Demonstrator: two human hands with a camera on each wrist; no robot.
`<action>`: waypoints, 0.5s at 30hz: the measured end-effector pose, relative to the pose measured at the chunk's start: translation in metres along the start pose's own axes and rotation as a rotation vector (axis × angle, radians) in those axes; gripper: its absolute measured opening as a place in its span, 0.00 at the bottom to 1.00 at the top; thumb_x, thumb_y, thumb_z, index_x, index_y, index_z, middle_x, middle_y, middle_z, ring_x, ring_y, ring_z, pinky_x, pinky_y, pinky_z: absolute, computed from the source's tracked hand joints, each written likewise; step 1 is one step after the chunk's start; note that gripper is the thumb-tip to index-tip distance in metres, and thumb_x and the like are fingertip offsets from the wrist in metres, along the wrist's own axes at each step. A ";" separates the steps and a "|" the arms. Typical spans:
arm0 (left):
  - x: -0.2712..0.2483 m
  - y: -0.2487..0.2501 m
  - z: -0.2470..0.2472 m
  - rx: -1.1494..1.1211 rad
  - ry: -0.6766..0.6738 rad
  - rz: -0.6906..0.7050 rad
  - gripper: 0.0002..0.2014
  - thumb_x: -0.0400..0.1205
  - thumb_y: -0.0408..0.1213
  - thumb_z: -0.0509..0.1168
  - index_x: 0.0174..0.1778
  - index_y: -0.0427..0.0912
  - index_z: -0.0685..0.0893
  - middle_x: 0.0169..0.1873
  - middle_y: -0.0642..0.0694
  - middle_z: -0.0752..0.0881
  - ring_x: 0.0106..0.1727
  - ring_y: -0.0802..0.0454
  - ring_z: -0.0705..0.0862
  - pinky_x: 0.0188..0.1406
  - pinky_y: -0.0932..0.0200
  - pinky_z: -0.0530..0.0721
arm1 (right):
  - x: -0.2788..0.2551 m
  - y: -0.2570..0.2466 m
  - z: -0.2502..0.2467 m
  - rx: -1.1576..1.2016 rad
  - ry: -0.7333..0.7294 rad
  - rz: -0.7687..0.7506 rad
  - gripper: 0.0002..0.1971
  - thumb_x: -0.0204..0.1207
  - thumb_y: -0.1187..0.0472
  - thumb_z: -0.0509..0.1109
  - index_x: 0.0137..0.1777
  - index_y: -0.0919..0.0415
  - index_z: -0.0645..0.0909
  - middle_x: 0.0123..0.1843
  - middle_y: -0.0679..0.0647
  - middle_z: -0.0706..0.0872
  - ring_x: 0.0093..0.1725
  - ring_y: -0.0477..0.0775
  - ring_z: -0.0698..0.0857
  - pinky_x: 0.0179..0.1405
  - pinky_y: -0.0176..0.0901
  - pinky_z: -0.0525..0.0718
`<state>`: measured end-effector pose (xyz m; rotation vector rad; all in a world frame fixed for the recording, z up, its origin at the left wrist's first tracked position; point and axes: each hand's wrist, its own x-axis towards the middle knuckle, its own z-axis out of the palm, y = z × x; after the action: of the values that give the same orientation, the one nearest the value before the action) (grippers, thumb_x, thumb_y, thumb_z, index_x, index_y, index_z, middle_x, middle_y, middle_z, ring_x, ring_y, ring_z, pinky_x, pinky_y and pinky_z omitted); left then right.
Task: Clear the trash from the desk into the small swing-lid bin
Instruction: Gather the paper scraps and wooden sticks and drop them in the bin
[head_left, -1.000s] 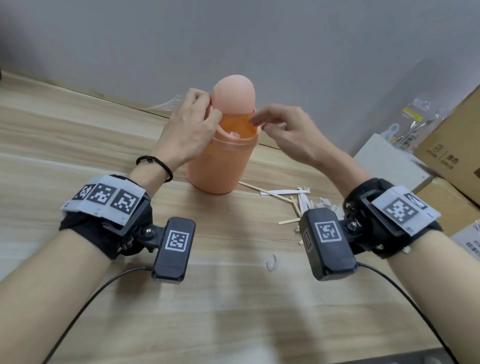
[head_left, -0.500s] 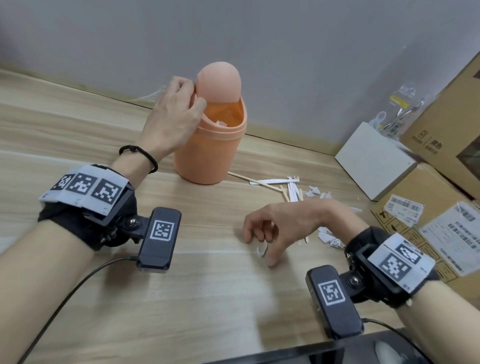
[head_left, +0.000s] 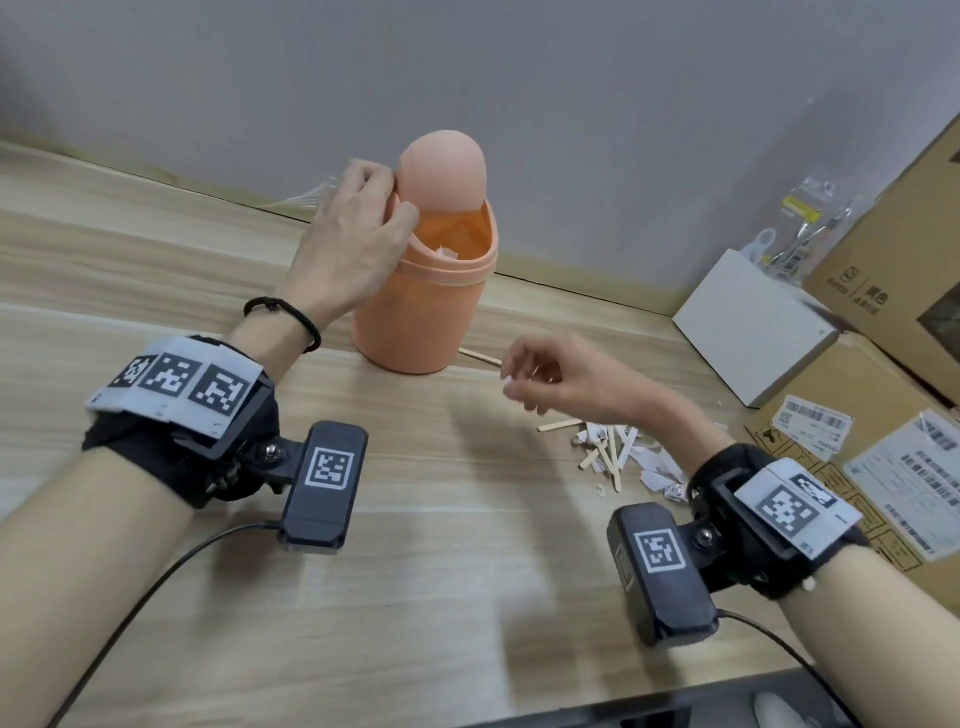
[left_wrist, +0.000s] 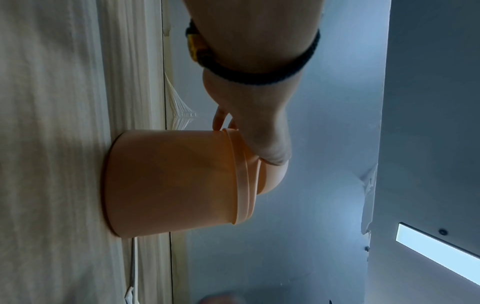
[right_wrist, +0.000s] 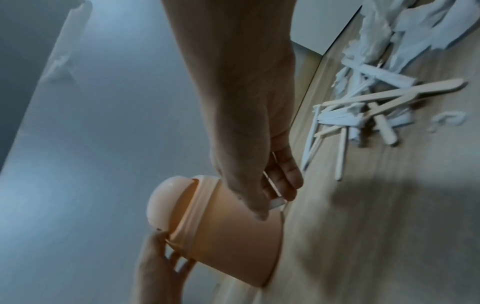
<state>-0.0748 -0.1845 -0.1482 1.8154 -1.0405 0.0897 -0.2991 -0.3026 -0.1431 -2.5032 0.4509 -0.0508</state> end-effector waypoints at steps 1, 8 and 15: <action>0.000 0.000 0.000 -0.005 0.001 -0.003 0.15 0.78 0.49 0.49 0.45 0.41 0.72 0.56 0.46 0.72 0.56 0.39 0.75 0.57 0.43 0.74 | 0.003 -0.007 -0.006 0.063 0.075 -0.026 0.03 0.79 0.65 0.72 0.49 0.63 0.81 0.37 0.54 0.86 0.35 0.52 0.87 0.41 0.49 0.88; 0.000 -0.001 0.001 -0.028 0.013 0.007 0.17 0.75 0.51 0.48 0.44 0.41 0.72 0.52 0.49 0.71 0.54 0.41 0.75 0.57 0.42 0.76 | 0.042 -0.063 -0.033 0.457 0.666 -0.130 0.03 0.78 0.67 0.71 0.48 0.66 0.80 0.39 0.61 0.86 0.38 0.56 0.90 0.42 0.47 0.91; 0.001 -0.002 0.004 0.016 0.033 0.027 0.14 0.78 0.49 0.50 0.44 0.42 0.72 0.55 0.46 0.73 0.55 0.40 0.76 0.56 0.46 0.74 | 0.069 -0.066 -0.029 0.063 0.526 0.010 0.10 0.78 0.63 0.70 0.57 0.53 0.83 0.52 0.48 0.87 0.46 0.42 0.86 0.48 0.31 0.85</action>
<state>-0.0744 -0.1879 -0.1506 1.8088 -1.0444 0.1442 -0.2173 -0.2902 -0.0866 -2.4062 0.6574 -0.7186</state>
